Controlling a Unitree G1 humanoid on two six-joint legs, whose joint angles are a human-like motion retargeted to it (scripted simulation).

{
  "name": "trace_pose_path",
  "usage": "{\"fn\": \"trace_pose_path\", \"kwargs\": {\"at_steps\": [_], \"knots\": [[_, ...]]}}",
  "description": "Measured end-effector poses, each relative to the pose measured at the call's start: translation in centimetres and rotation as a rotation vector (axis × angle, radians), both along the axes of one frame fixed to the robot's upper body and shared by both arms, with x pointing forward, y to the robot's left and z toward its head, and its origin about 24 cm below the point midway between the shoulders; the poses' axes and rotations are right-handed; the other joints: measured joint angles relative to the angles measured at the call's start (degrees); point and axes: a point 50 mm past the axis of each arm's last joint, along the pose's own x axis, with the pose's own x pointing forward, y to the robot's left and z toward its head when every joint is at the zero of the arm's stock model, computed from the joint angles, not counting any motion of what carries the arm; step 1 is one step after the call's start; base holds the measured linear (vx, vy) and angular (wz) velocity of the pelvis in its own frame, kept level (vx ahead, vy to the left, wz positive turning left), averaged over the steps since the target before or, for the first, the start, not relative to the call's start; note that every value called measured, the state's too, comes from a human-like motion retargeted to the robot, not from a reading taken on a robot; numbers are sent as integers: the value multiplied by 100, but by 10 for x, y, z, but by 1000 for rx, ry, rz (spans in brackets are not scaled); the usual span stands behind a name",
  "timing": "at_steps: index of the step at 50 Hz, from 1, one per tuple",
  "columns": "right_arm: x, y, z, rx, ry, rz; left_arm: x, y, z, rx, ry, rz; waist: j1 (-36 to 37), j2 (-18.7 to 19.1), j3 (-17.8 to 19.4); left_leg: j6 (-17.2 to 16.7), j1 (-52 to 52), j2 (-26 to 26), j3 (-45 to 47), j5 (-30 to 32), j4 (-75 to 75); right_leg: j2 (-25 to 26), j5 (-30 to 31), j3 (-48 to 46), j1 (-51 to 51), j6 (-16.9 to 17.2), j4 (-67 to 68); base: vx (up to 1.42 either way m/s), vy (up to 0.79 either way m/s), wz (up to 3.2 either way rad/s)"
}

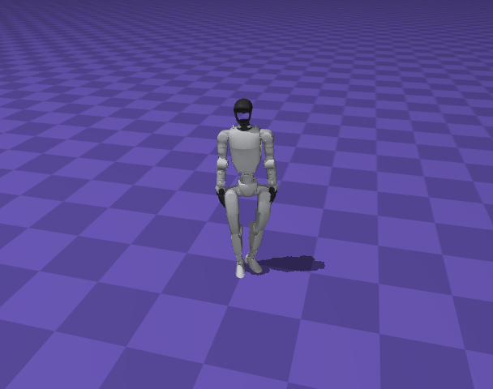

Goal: In place motions

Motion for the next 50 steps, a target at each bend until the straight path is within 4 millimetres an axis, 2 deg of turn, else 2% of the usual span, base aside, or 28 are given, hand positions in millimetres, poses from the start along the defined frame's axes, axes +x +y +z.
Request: {"fn": "trace_pose_path", "kwargs": {"at_steps": [14,23,28,40,50], "knots": [[-7,2,-1,16,16,38,-3,8,1,41,19,18,-489,-193,48,197,-128,-412,-1618,304,54,-516,-173,-1631,265,96,-4,-19,12,119],[-5,6,-1,34,-4,39,-4,8,1,46,20,14,-660,-238,15,302,-97,-574,-2087,440,-48,-579,-238,-2145,361,102,-34,-4,1,57],[-2,7,-1,39,-16,47,-5,9,1,45,21,29,-279,-264,-12,263,-92,-497,-1691,384,-59,-567,-281,-1742,352,136,18,2,-1,-68],[0,13,-2,60,-20,65,-14,7,2,40,50,42,-497,-236,-114,133,-64,-320,-1196,228,-39,-468,-172,-1167,142,127,54,17,-14,-44],[22,19,0,70,-50,141,-30,5,4,24,79,46,-751,-54,-189,-142,-50,88,9,-101,13,-189,133,71,-449,259,204,10,-33,-140]]}}
